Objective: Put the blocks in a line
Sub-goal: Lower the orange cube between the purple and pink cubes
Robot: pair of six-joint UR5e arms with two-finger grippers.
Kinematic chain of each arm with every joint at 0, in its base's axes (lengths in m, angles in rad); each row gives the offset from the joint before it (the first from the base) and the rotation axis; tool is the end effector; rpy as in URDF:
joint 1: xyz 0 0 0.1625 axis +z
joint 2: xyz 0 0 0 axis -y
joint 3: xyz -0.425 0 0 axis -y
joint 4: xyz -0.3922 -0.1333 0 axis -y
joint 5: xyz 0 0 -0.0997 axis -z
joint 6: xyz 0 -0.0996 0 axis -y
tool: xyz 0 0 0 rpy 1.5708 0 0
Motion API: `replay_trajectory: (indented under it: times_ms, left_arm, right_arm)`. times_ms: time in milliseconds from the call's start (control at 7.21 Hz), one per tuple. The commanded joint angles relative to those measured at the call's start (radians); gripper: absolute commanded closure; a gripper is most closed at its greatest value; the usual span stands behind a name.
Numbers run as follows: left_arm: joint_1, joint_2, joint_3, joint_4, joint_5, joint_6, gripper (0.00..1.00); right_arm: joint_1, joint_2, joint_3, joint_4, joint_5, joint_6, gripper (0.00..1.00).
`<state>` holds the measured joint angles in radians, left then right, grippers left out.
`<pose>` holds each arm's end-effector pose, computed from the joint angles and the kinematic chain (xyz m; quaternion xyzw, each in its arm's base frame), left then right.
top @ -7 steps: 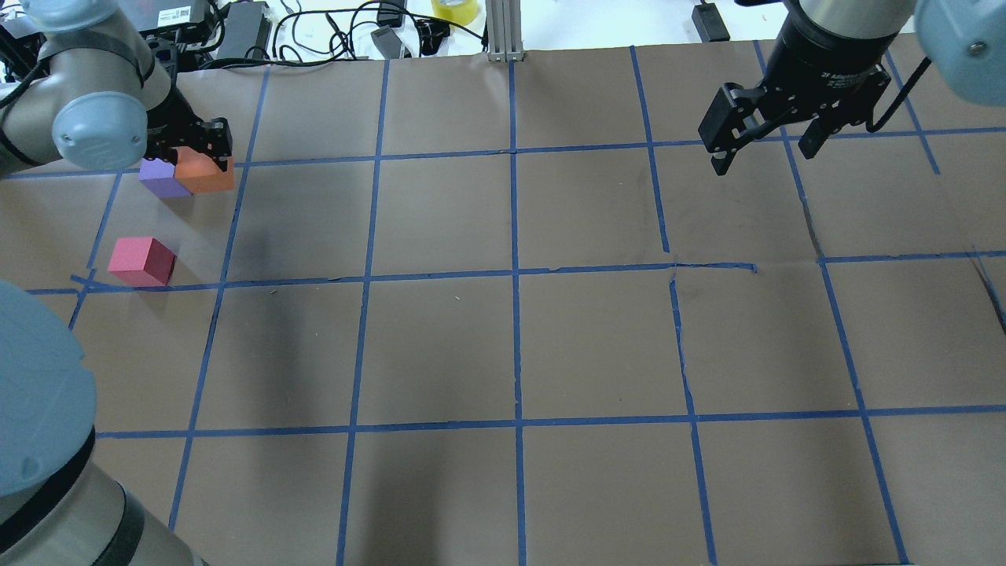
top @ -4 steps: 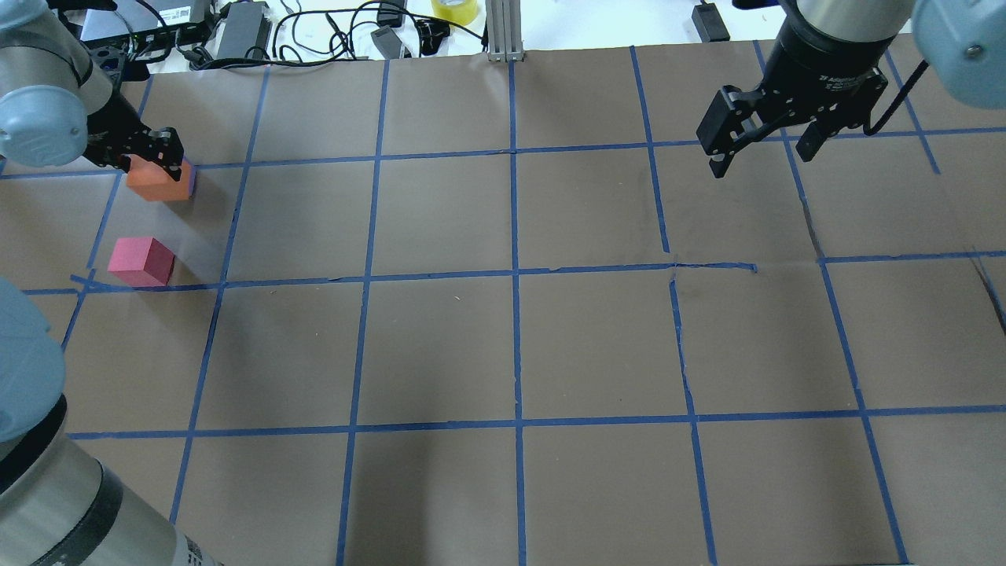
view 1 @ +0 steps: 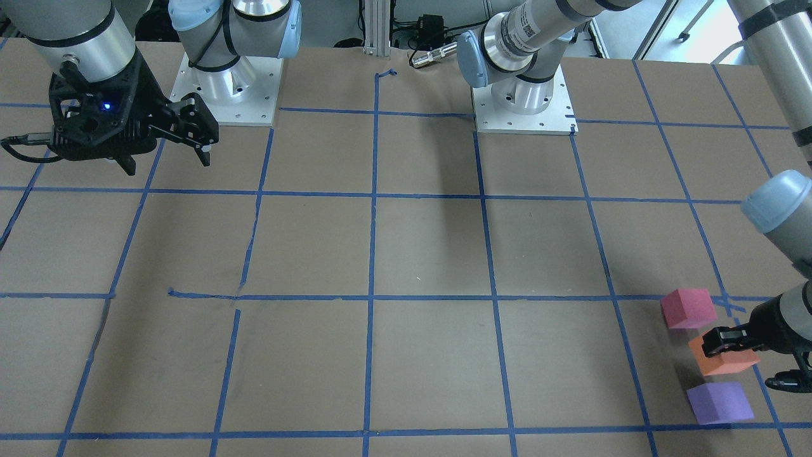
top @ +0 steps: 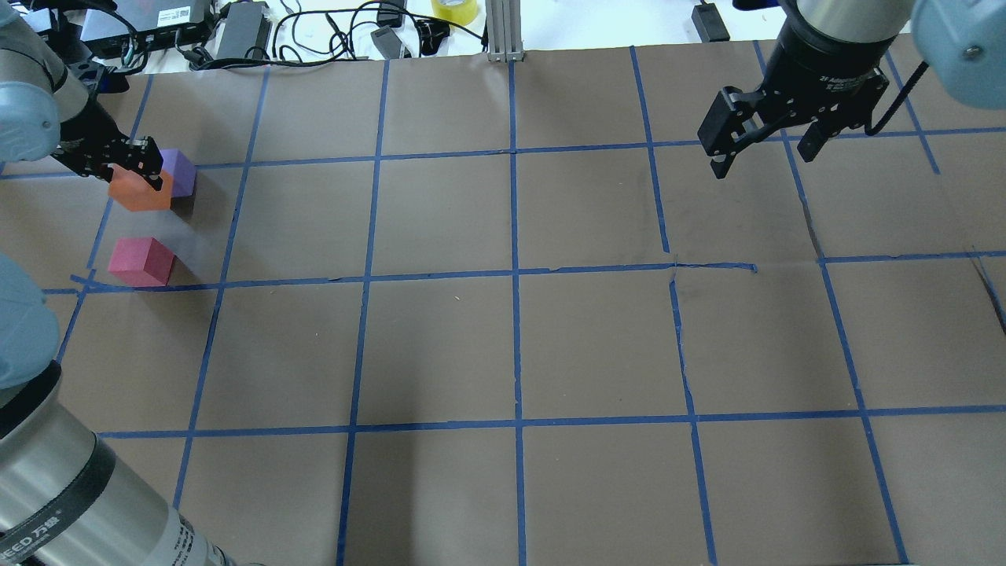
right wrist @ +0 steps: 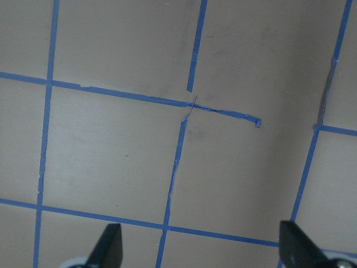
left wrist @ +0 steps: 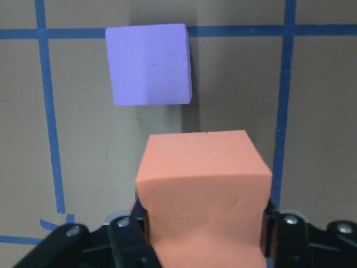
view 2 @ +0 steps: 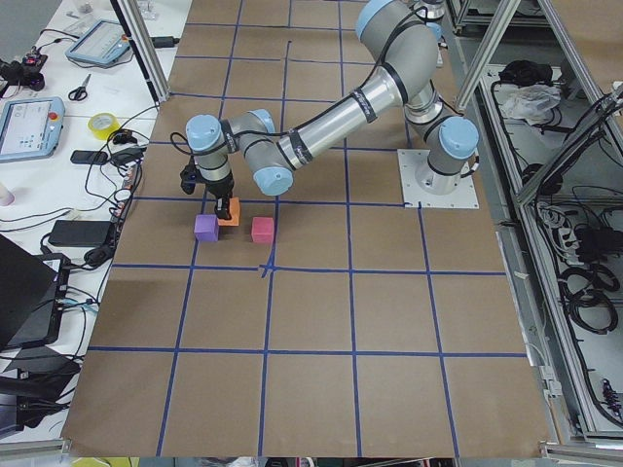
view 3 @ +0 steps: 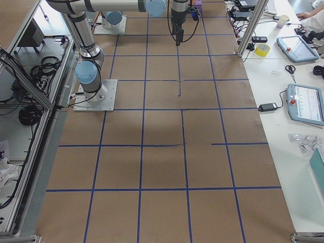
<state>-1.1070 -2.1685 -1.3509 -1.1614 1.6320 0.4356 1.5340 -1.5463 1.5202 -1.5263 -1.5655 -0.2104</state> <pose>0.2023 -0.6888 0.2729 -0.0146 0.9993 -0.0009 0.0344 0.1153 -0.5049 0.4962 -0.0867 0.9962 0.0088 0.0038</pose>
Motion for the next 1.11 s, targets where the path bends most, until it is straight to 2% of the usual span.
replay_trajectory:
  times_ms: [0,277,416,971]
  left_arm:
    - [0.003,-0.011,0.015,-0.006,0.002,0.012,0.88]
    - [0.003,-0.022,0.019,-0.014,0.003,0.028,0.94]
    - [0.003,-0.027,0.019,-0.014,0.008,0.043,1.0]
    - [0.012,-0.033,0.029,-0.017,-0.003,0.066,1.0]
  right_arm:
    - [0.0,0.0,0.0,0.0,0.001,0.0,0.0]
    - [0.0,0.0,0.0,0.0,0.001,0.0,0.0]
    - [0.0,0.0,0.0,0.0,0.002,0.0,0.0]
    - [0.0,0.0,0.0,0.0,0.012,0.002,0.0]
